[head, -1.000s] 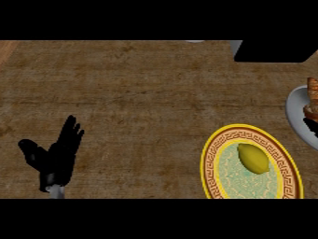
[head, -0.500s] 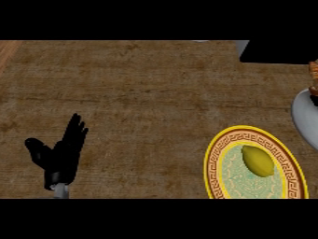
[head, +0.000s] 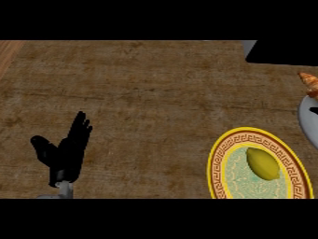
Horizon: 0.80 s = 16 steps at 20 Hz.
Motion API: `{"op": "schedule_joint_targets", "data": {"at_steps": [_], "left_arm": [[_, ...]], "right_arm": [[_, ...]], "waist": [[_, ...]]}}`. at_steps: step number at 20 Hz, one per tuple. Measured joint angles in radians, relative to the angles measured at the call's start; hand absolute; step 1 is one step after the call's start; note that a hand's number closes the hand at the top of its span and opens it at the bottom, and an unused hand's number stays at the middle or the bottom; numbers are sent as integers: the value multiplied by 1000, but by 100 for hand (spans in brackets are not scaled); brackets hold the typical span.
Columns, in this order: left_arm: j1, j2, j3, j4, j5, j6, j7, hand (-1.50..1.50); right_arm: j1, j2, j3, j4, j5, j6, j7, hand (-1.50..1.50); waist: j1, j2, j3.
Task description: Pick the croissant from the plate and place it in the pan
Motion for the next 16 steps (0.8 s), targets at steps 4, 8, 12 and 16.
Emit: {"op": "schedule_joint_targets", "data": {"at_steps": [4,8,12,16], "left_arm": [[10,8,10,-1,5,-10,-16,0],[13,14,21,3,13,-12,-9,0],[15,8,19,-6,10,-2,1,0],[25,6,20,-9,7,2,-8,0]], "right_arm": [[-51,6,-66,73,-75,32,-103,-150],[-96,2,-165,122,-201,167,-196,-150],[-116,-41,-254,185,-303,320,-238,-150],[-98,-108,-323,248,-381,501,-267,-150]], "waist": [[-1,0,1],[-12,-3,2],[-21,-4,2],[-29,-6,1]]}}
